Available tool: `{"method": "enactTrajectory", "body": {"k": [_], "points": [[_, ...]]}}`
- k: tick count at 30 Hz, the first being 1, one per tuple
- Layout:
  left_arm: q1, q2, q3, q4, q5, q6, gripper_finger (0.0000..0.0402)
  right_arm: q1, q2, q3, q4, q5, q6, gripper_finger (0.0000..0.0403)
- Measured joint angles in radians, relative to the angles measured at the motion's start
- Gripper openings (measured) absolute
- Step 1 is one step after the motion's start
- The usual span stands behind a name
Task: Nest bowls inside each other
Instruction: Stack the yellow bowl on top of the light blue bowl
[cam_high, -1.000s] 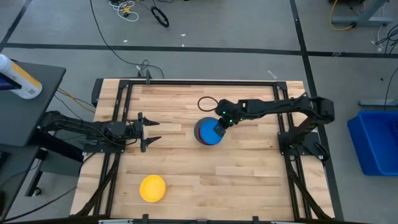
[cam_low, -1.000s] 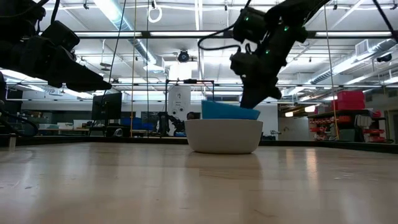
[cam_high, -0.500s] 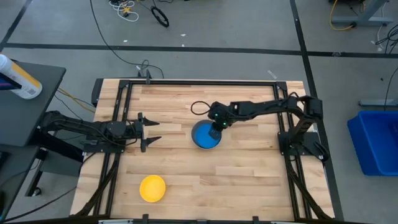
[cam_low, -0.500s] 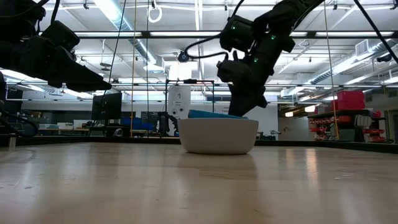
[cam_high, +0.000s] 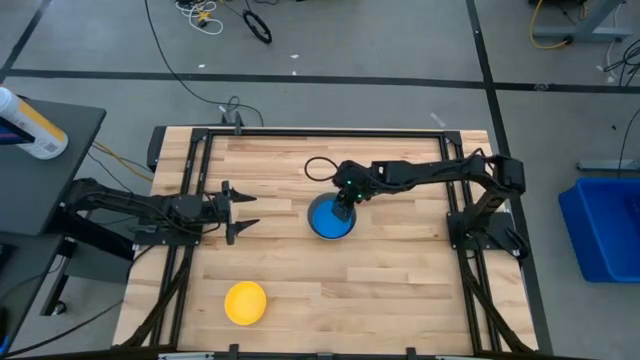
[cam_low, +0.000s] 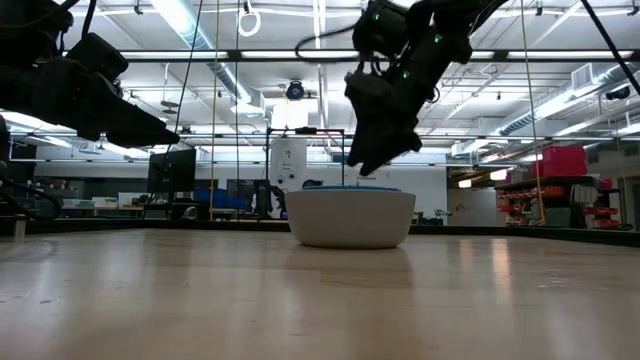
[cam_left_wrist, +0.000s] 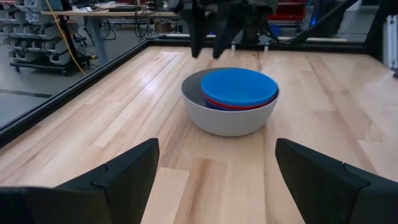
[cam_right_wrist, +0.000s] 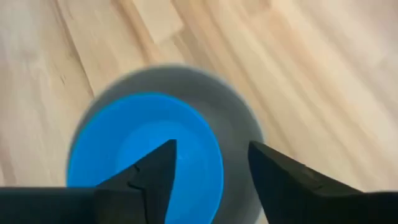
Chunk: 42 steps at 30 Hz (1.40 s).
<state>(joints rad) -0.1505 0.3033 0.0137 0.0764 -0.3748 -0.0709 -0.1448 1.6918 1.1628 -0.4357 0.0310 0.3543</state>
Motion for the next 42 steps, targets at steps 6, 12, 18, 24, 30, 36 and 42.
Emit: {"method": "enactTrajectory", "body": {"k": [6,12,18,24,30,36,42], "points": [[-0.003,0.019,-0.001,-0.014,0.157,-0.146,0.0332,0.069,-0.085,0.009,0.009,0.083,-0.013,0.0219],[-0.087,0.126,0.021,-0.109,0.367,-0.412,0.0331,0.179,-0.153,0.01,0.002,0.139,0.027,0.0212],[-0.296,0.302,0.185,-0.186,0.35,-0.551,0.0331,0.31,-0.169,0.01,-0.025,0.263,0.081,0.0214],[-0.52,0.57,0.437,-0.41,0.17,-0.667,0.0331,0.427,-0.169,0.009,-0.07,0.356,0.172,0.0217],[-0.646,0.878,0.553,-0.421,0.134,-0.809,0.0331,0.527,-0.169,0.009,-0.09,0.451,0.241,0.0212],[-0.673,1.108,0.614,-0.401,0.144,-0.843,0.0331,0.585,-0.169,0.009,-0.101,0.514,0.296,0.0206],[-0.685,1.156,0.661,-0.393,0.122,-0.808,0.0299,0.615,-0.169,0.009,-0.105,0.53,0.335,0.02]]}}
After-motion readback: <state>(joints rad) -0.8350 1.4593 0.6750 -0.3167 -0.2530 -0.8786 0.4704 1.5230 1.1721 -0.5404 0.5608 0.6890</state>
